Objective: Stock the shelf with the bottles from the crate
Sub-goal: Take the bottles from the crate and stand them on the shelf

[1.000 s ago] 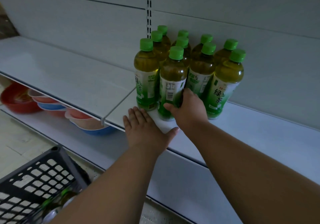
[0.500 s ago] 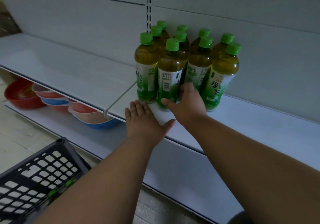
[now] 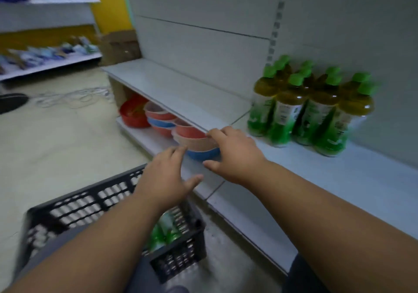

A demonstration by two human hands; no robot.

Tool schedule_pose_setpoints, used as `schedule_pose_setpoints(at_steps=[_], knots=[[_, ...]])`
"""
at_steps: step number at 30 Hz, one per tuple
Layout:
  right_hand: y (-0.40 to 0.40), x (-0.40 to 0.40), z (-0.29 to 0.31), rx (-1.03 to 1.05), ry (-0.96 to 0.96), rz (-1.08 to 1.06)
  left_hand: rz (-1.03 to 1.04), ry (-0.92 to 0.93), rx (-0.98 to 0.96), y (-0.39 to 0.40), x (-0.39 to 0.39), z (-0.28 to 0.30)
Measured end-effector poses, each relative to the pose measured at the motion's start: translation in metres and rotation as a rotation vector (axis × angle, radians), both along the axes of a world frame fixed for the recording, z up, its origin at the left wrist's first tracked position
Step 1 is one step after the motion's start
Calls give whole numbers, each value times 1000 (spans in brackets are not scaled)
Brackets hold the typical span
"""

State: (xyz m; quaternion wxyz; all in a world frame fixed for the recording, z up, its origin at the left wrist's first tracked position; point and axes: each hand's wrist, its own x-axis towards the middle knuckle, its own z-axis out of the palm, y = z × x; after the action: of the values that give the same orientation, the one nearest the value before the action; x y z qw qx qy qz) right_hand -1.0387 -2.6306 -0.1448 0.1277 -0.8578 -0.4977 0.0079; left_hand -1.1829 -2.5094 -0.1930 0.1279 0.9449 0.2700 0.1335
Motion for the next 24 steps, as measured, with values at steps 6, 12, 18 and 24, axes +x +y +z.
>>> schedule_pose_setpoints(at_steps=[6,12,18,24], knots=[[53,-93,8,-86,-17,276,267,161,88,15,-144,22],[87,-137,-29,-157,18,411,462,190,-1,14,-199,-15],[135,-142,-90,-251,151,442,547,240,-91,29,-202,-88],[189,-129,-170,-310,255,407,660,256,-155,61,-177,-177]])
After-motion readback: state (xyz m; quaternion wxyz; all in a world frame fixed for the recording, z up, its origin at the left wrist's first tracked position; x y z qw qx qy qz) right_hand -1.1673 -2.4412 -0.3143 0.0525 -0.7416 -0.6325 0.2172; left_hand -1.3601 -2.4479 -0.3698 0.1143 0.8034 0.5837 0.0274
